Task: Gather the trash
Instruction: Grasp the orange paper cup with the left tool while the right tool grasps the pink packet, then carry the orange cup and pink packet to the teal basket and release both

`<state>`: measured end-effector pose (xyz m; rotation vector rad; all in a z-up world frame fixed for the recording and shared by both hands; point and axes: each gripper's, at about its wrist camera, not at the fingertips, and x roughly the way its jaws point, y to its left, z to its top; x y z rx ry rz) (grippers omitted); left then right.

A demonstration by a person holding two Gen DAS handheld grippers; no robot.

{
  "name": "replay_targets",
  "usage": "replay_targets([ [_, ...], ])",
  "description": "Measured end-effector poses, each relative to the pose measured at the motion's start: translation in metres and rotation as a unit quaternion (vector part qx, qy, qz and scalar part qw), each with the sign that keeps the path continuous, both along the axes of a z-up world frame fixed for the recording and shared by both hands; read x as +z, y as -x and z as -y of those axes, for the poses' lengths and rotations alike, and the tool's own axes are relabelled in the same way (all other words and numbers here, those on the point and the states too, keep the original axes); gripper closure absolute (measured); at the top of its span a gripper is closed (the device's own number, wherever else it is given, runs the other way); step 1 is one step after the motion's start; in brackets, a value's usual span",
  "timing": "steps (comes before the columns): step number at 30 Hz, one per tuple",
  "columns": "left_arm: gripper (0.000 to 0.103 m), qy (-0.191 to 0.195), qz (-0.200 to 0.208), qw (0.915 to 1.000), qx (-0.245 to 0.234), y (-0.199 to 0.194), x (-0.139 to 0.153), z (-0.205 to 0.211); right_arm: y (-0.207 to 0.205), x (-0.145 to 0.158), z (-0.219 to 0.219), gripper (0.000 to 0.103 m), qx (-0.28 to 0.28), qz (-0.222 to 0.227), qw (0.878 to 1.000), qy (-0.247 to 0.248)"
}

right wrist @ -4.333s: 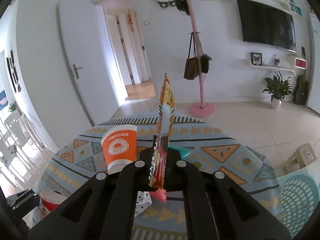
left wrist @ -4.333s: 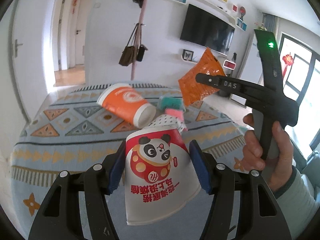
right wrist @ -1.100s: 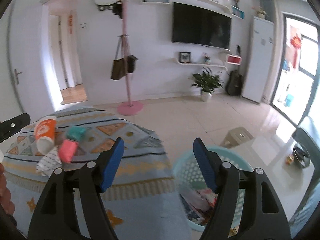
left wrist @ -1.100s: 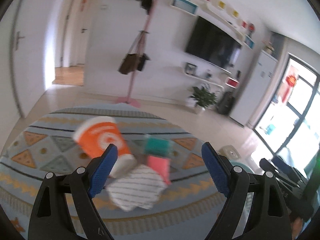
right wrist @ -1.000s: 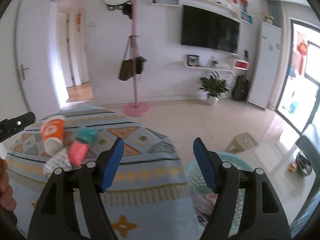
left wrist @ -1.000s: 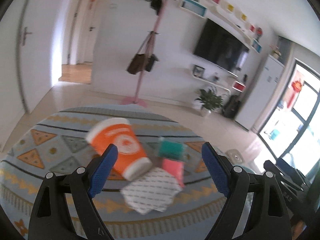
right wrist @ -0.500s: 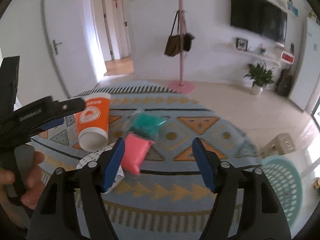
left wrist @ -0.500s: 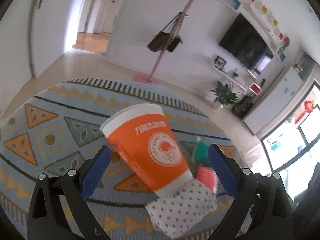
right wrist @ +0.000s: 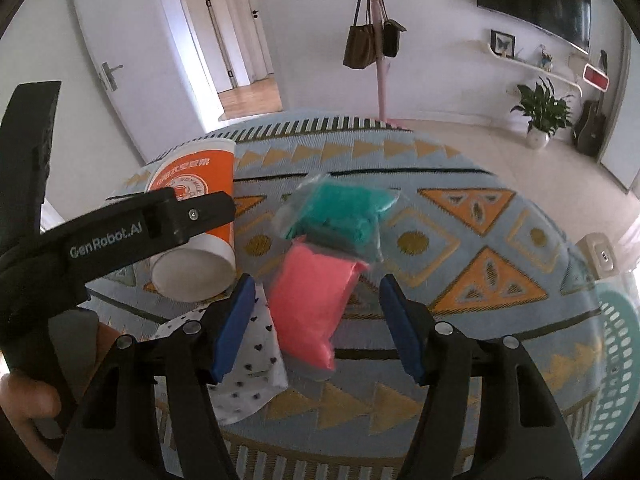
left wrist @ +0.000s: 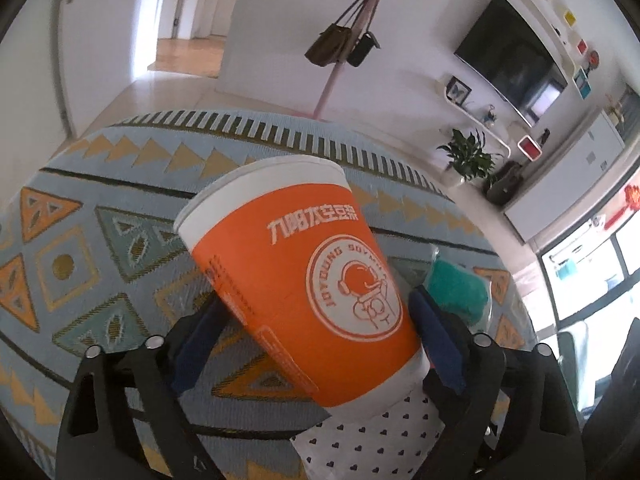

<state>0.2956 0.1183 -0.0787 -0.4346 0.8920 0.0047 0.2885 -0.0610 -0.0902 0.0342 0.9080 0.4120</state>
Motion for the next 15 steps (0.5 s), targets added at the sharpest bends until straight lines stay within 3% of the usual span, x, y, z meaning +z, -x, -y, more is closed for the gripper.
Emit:
replay_targets([
  [2, 0.034, 0.006, -0.001, 1.0, -0.007, 0.003, 0.0, 0.0, 0.001, 0.0, -0.001, 0.053, 0.007, -0.004, 1.0, -0.005],
  [5, 0.044, 0.007, -0.003, 0.9998, -0.017, 0.01, -0.002, -0.002, 0.008, 0.002, -0.003, 0.06, 0.011, 0.001, 1.0, -0.005],
  [9, 0.045, 0.004, 0.002, 0.9997, -0.025, 0.034, -0.001, -0.007, 0.022, 0.006, -0.006, 0.069, 0.02, 0.011, 1.0, 0.003],
  [15, 0.045, -0.011, 0.028, 0.999, -0.032, 0.075, 0.01, -0.005, 0.046, 0.014, 0.001, 0.071, 0.031, 0.015, 0.999, -0.009],
])
